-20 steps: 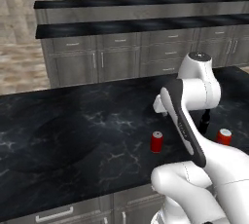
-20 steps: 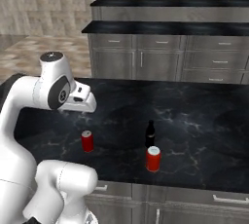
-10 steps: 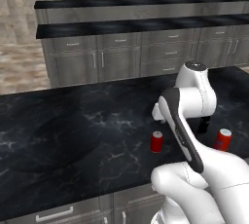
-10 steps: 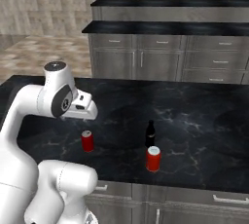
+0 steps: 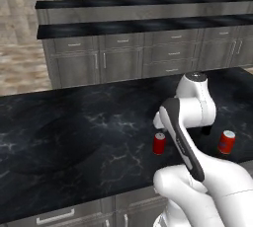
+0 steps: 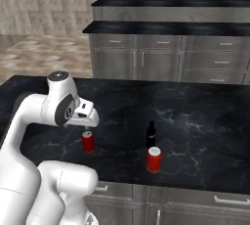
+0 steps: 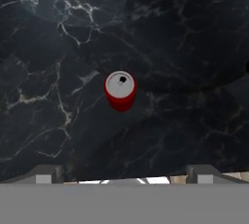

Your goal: Move the drinks to the dining counter.

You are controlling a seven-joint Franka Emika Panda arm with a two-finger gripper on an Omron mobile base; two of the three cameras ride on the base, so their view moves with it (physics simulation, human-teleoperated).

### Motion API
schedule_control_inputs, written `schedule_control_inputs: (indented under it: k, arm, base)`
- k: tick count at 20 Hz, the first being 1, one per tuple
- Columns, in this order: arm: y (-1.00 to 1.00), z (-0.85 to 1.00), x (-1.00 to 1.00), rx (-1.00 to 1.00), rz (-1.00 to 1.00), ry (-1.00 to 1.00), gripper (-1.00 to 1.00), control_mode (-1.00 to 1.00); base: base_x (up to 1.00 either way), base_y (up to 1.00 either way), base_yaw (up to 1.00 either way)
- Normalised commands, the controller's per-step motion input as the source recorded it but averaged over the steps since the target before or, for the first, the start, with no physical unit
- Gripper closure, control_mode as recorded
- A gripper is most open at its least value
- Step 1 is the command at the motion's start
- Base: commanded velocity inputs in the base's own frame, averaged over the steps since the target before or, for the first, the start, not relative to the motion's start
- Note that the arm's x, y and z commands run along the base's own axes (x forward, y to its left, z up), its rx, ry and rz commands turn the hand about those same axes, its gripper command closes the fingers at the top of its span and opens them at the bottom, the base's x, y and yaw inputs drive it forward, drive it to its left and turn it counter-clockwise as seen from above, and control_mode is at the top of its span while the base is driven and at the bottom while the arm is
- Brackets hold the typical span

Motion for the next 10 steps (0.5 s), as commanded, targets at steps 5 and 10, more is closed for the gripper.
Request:
schedule_control_inputs:
  k: [5,10]
  arm:
    - [0.01,-0.2,0.17,0.0,0.0,0.0,-1.0,-1.0]
    - [0.01,-0.14,0.29,0.0,0.0,0.01,-1.0,-1.0]
  base:
    - [0.0,0.0,0.0]
    - [0.0,0.0,0.0]
